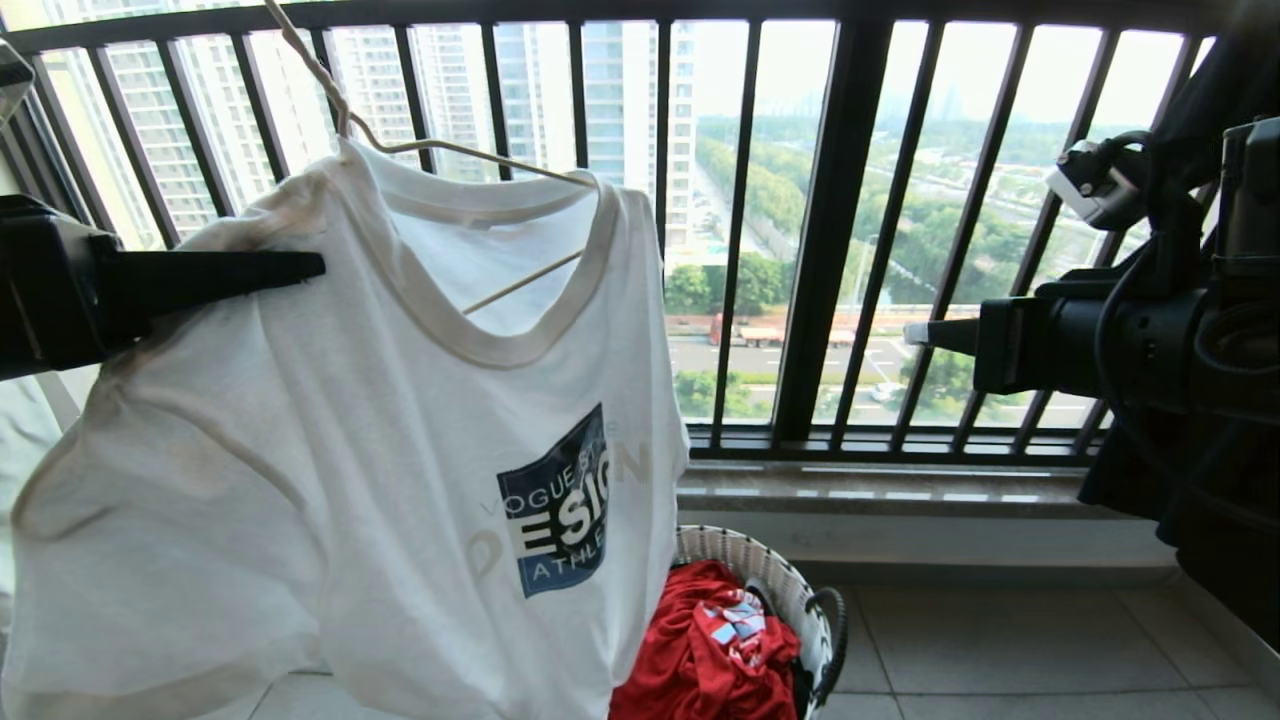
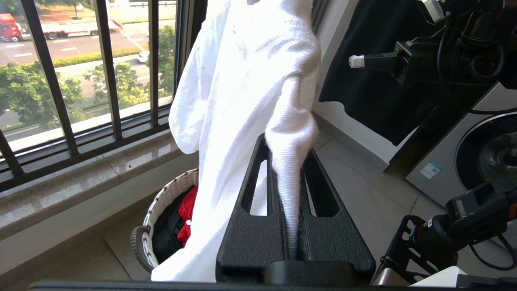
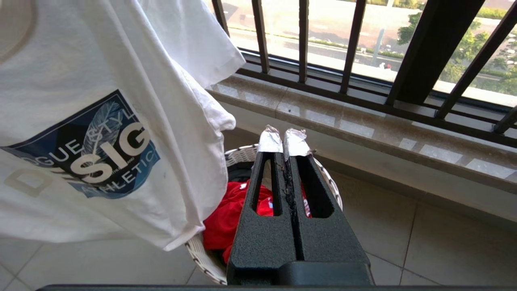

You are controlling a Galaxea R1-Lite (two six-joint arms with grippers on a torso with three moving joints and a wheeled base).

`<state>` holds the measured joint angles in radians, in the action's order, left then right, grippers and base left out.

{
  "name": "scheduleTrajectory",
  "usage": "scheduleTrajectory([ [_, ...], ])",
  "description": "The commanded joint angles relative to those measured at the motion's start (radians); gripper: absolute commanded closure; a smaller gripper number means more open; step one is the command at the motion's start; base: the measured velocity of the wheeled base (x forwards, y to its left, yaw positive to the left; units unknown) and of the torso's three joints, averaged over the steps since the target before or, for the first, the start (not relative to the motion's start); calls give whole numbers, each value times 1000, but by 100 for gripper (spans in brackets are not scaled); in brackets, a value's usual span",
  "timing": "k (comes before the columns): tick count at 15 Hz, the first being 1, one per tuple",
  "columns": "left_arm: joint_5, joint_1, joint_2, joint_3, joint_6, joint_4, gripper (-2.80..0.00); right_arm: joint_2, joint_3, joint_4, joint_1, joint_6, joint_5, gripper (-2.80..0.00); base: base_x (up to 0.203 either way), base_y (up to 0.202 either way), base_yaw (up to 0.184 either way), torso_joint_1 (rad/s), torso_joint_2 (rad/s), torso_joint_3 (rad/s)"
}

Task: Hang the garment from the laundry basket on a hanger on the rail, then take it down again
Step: Hang the clothes rack on the clothesline

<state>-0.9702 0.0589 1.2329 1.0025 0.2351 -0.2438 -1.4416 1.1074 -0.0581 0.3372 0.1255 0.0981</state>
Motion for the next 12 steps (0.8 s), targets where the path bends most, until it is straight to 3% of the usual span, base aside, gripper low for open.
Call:
scheduleTrajectory([
  [1, -7, -4, -31, -21, 0, -2, 0, 22, 0, -2, 0, 0, 2, 0, 0, 0, 0, 0, 0, 0],
  [5, -25, -5, -39, -19, 1, -4, 0, 92, -8, 0, 0, -27, 2, 0, 0, 0, 0, 0, 0, 0],
  [7, -107, -4, -51, -40, 0, -5, 0, 99, -8, 3, 0, -30, 2, 0, 0, 0, 0, 16, -243, -221],
  [10, -146, -4, -56, -44, 1, -3, 0, 109, -8, 4, 0, -30, 2, 0, 0, 0, 0, 52, -247, -340],
  [12, -246, -4, -53, -66, 1, -3, 0, 124, -6, 6, 0, -30, 5, 0, 0, 0, 0, 98, -576, -339],
])
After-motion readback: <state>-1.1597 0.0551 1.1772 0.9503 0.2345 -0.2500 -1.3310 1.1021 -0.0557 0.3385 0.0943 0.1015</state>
